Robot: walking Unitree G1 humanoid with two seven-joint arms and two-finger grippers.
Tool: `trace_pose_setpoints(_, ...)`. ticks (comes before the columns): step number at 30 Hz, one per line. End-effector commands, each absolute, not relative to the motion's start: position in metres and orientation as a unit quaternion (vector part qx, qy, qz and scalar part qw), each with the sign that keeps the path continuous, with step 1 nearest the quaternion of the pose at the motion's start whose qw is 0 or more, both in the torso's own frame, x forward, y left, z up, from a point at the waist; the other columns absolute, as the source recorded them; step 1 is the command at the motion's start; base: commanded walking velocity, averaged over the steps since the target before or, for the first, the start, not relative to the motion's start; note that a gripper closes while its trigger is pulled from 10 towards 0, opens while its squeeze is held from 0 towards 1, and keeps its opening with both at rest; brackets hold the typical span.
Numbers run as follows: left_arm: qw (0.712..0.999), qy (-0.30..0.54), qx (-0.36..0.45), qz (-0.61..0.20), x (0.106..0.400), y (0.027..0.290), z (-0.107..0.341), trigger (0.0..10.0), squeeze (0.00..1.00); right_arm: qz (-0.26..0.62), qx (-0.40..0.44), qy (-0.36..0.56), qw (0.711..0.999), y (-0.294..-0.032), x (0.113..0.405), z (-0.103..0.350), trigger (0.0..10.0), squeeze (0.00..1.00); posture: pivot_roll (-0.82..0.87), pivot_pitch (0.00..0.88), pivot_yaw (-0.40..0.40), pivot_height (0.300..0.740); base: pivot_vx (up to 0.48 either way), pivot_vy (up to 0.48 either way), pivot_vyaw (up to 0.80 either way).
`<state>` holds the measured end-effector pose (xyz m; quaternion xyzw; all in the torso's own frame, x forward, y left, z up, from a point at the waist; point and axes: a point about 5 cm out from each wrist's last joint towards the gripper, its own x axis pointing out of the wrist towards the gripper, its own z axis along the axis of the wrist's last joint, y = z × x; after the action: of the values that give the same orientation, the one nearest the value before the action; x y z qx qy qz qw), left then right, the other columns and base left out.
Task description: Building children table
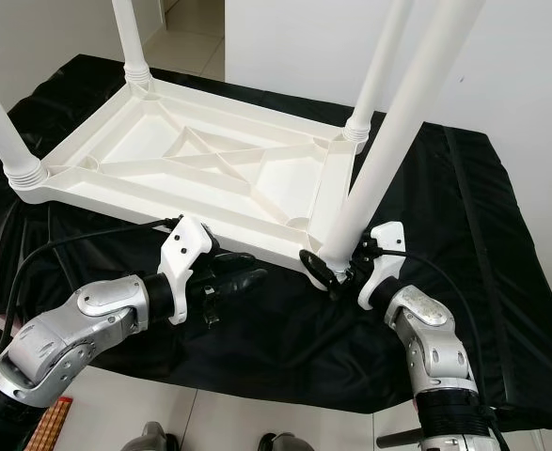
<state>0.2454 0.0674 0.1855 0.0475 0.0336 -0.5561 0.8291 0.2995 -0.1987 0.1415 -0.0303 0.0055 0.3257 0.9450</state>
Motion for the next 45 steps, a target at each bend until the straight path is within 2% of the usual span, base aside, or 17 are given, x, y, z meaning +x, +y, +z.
trace_pose_setpoints(1, 0.789, 0.038, 0.044, -0.611, 0.236, 0.065, 0.187, 10.0, 0.00, 0.338, -0.035, 0.003, 0.940, -0.201, 0.299, 0.140, 3.9, 0.00, 0.13, 0.138, -0.035, 0.740, 0.000, 0.000, 0.00)
trace_pose_setpoints(5, 0.789, 0.038, 0.044, -0.611, 0.236, 0.065, 0.187, 10.0, 0.00, 0.343, -0.034, -0.002, 0.939, -0.201, 0.300, 0.141, 3.9, 0.00, 0.13, 0.138, -0.035, 0.740, 0.000, 0.000, 0.00)
trace_pose_setpoints(6, 0.789, 0.037, 0.045, -0.611, 0.236, 0.065, 0.188, 10.0, 0.00, 0.344, -0.029, -0.009, 0.938, -0.201, 0.300, 0.142, 0.0, 0.00, 0.13, 0.135, -0.035, 0.740, 0.000, 0.000, 0.00)
trace_pose_setpoints(14, 0.790, 0.036, 0.044, -0.611, 0.237, 0.065, 0.190, 10.0, 0.00, 0.338, -0.026, -0.014, 0.941, -0.203, 0.301, 0.143, 0.2, 0.00, 0.13, 0.147, -0.043, 0.740, 0.000, 0.000, 0.00)
trace_pose_setpoints(15, 0.790, 0.036, 0.043, -0.610, 0.236, 0.065, 0.190, 10.0, 0.00, 0.333, -0.026, -0.011, 0.943, -0.202, 0.300, 0.143, 10.0, 0.00, 0.13, 0.148, -0.045, 0.740, 0.000, 0.000, 0.00)
trace_pose_setpoints(33, 0.798, 0.034, 0.035, -0.601, 0.234, 0.065, 0.190, 10.0, 0.00, 0.244, 0.018, -0.046, 0.969, -0.181, 0.284, 0.143, 10.0, 0.00, 0.13, 0.165, -0.080, 0.740, 0.000, 0.000, 0.00)
trace_pose_setpoints(35, 0.799, 0.035, 0.035, -0.600, 0.234, 0.066, 0.190, 10.0, 0.00, 0.190, 0.017, -0.049, 0.980, -0.175, 0.282, 0.143, 10.0, 0.00, 0.15, 0.165, -0.076, 0.740, 0.000, 0.000, 0.00)
trace_pose_setpoints(41, 0.800, 0.035, 0.036, -0.598, 0.235, 0.067, 0.190, 10.0, 0.00, 0.142, 0.034, -0.051, 0.988, -0.167, 0.280, 0.144, 10.0, 0.00, 0.16, 0.170, -0.076, 0.740, 0.000, 0.000, 0.00)
trace_pose_setpoints(44, 0.801, 0.033, 0.036, -0.597, 0.235, 0.068, 0.191, 10.0, 0.00, 0.061, 0.069, -0.046, 0.995, -0.152, 0.276, 0.144, 10.0, 0.00, 0.16, 0.170, -0.080, 0.740, 0.000, 0.000, 0.00)
trace_pose_setpoints(45, 0.801, 0.033, 0.036, -0.597, 0.235, 0.068, 0.191, 10.0, 0.00, 0.061, 0.069, -0.046, 0.995, -0.152, 0.276, 0.144, 10.0, 0.00, 0.16, 0.170, -0.080, 0.740, 0.000, 0.000, 0.00)
